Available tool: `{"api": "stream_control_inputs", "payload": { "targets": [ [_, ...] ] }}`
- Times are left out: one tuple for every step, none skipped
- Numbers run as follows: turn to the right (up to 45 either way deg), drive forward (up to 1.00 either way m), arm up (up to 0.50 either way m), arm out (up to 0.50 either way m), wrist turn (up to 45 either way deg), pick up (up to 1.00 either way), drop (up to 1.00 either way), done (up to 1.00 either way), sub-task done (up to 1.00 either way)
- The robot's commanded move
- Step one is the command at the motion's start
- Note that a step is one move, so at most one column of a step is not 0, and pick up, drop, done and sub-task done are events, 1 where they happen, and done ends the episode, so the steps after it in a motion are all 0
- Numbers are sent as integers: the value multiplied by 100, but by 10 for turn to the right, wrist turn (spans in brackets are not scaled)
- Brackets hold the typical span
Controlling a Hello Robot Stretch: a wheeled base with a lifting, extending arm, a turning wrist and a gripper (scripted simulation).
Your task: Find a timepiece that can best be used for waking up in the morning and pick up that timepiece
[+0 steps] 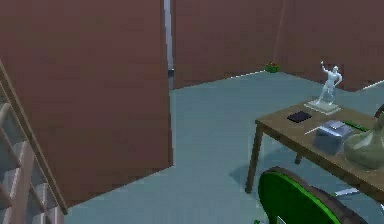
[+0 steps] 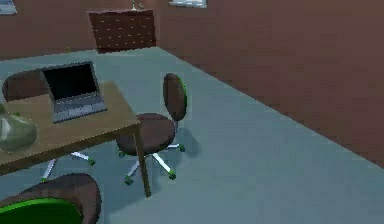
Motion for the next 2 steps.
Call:
{"api": "stream_control_inputs", "payload": {
  "targets": [
    [-450, 0, 0, 0, 0, 0, 0, 0, 0],
    [450, 0, 0, 0, 0, 0, 0, 0, 0]
  ]
}}
